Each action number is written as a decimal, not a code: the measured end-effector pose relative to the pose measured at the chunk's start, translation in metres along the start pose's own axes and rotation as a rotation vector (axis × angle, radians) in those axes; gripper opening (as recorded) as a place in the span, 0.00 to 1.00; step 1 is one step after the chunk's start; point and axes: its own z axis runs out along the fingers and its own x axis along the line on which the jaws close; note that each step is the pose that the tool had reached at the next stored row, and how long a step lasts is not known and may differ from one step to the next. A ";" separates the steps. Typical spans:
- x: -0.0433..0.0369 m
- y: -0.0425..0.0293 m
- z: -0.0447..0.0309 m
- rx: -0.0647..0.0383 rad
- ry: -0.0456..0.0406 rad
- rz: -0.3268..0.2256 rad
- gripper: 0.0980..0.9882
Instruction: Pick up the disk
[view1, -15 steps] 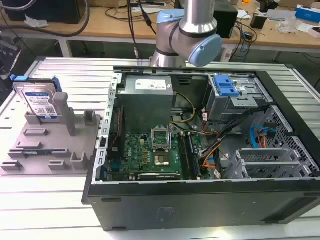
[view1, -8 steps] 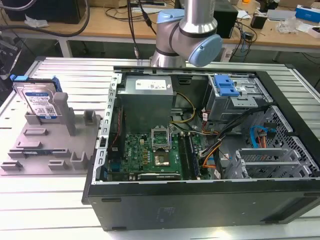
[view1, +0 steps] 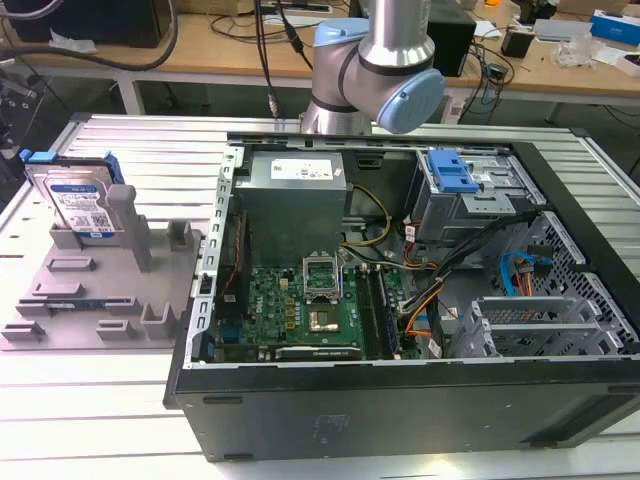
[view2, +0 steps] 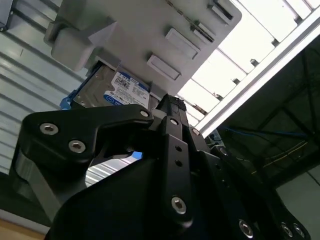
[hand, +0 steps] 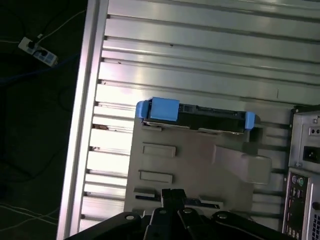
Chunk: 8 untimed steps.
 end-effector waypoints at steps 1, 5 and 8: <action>0.0000 0.0000 0.0000 0.000 0.0008 -0.020 0.01; 0.0000 0.0000 0.0001 0.000 0.0058 -0.149 0.01; 0.0000 0.0000 0.0001 0.000 0.0097 -0.252 0.01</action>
